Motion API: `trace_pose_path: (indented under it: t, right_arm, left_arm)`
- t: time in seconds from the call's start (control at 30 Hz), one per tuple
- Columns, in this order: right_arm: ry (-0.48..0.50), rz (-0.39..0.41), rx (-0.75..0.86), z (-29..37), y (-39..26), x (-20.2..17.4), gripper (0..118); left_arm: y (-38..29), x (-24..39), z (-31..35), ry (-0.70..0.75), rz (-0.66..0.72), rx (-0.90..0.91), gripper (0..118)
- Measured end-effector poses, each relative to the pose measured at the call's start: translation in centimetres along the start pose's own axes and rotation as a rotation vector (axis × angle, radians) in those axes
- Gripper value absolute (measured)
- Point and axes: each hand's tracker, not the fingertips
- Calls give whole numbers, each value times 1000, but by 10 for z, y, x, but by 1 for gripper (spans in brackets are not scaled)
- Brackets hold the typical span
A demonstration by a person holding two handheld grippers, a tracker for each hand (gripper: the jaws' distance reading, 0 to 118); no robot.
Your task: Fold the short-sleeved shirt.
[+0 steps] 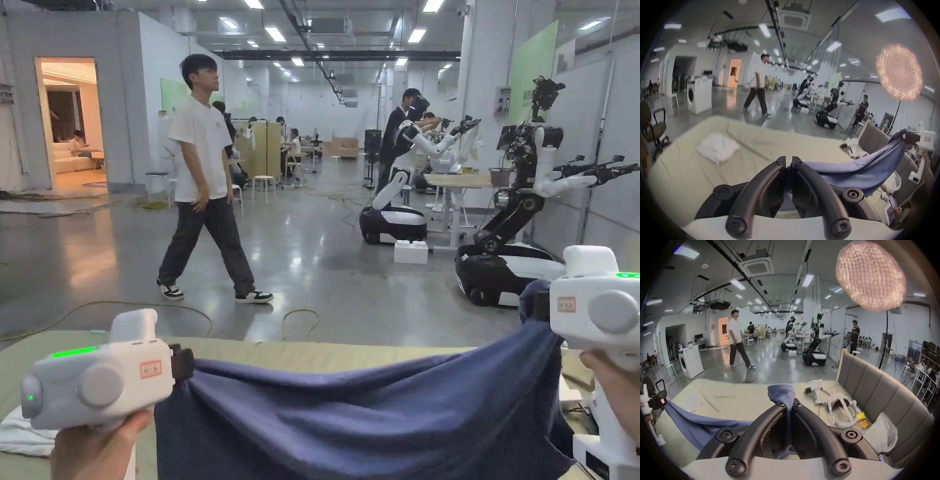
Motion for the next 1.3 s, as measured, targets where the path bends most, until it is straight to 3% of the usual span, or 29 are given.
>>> trace_pose_path:
  t: [0.13, 0.3, 0.57, 0.7, 0.73, 0.77, 0.8, 0.83, 0.97, 1.2, 1.3]
  right_arm:
    - [81, -35, 26, 29, -97, 21, 2]
    - [130, -66, -64, 113, -213, 51, 2]
    - [51, -241, -256, 228, -346, 91, 2]
    - [63, -276, -379, 247, -374, 97, 4]
    - [66, -283, -413, 248, -379, 98, 11]
    - [50, -296, -433, 248, -384, 101, 30]
    - [45, -301, -448, 249, -387, 104, 72]
    - [46, -307, -467, 250, -389, 107, 95]
    - [29, -315, -361, 275, -362, 105, 96]
    - [146, -172, 69, 361, -280, 52, 95]
    - [184, -117, 165, 382, -272, 38, 85]
  left_arm:
    - [-86, -24, 11, -64, 61, -68, 9]
    - [-188, -45, 73, -127, 78, -156, 9]
    - [-282, -68, 148, -87, -29, -311, 9]
    - [-298, -78, 155, -42, -16, -381, 11]
    - [-300, -81, 157, -29, -6, -382, 22]
    - [-301, -83, 159, -11, 8, -383, 48]
    - [-301, -85, 162, -1, 13, -377, 86]
    - [-299, -85, 169, 7, 17, -358, 100]
    - [-275, -62, 222, -1, -44, -167, 102]
    - [-233, 19, 343, -8, -200, 307, 101]
    - [-230, 47, 377, 15, -252, 402, 101]
